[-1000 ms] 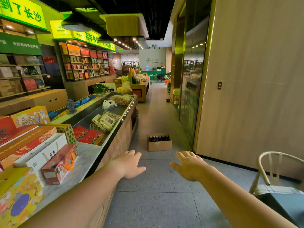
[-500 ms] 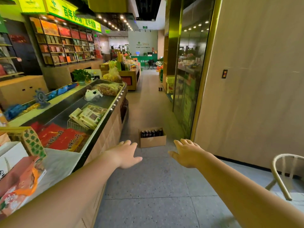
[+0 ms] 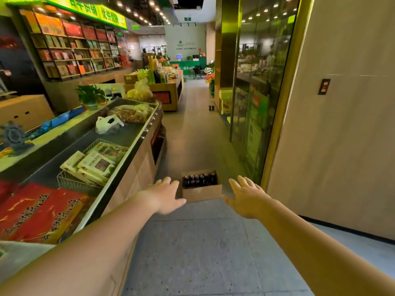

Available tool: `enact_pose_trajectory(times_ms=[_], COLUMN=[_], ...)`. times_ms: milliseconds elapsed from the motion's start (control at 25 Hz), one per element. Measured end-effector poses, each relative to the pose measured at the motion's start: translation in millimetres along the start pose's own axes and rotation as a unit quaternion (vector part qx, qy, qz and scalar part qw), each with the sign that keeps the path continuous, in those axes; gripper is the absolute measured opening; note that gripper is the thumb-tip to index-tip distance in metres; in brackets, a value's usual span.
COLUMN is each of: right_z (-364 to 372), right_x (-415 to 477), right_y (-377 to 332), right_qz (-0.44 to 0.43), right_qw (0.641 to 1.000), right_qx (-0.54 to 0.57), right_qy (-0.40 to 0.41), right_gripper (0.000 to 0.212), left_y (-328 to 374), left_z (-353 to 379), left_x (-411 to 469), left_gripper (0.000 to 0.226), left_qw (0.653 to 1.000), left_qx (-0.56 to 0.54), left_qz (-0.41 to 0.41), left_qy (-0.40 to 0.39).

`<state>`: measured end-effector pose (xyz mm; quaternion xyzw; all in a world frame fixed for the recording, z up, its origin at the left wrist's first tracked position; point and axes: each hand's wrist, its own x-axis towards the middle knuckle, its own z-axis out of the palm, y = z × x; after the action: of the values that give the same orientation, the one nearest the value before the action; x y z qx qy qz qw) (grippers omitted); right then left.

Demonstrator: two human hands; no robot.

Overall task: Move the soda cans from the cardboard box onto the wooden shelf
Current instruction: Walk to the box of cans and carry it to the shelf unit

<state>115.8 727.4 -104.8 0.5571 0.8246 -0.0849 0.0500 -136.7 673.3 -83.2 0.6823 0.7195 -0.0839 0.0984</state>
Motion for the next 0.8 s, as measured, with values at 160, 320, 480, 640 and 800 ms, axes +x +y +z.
enact_pose_trajectory(times_ms=[160,320,480,640,800], right_z=[-21,-37,-35,-18,-5], right_x=[134,258,394,538,667], right_y=[49,89,120,146,169], right_qz=[-0.012,-0.014,-0.015,-0.006,0.004], right_qw=[1.000,0.999,0.998,0.997,0.994], right_qx=[-0.005,-0.008,-0.014,-0.010,0.015], right_qy=[-0.019,-0.042,-0.059,-0.083,-0.109], right_gripper=[0.075,0.076,0.075,0.074,0.073], left_y=[4,2,-22,-59,-96], left_z=[-22,-43,-50,-43,-44], left_x=[130,250,384,525,657], left_gripper=[0.076,0.074,0.076,0.075,0.075], left_qw=[1.000,0.999,0.998,0.996,0.993], left_qx=[-0.008,-0.023,-0.042,-0.045,-0.031], left_qz=[-0.019,-0.023,-0.037,-0.051,-0.075], left_qy=[-0.009,-0.021,-0.038,-0.058,-0.080])
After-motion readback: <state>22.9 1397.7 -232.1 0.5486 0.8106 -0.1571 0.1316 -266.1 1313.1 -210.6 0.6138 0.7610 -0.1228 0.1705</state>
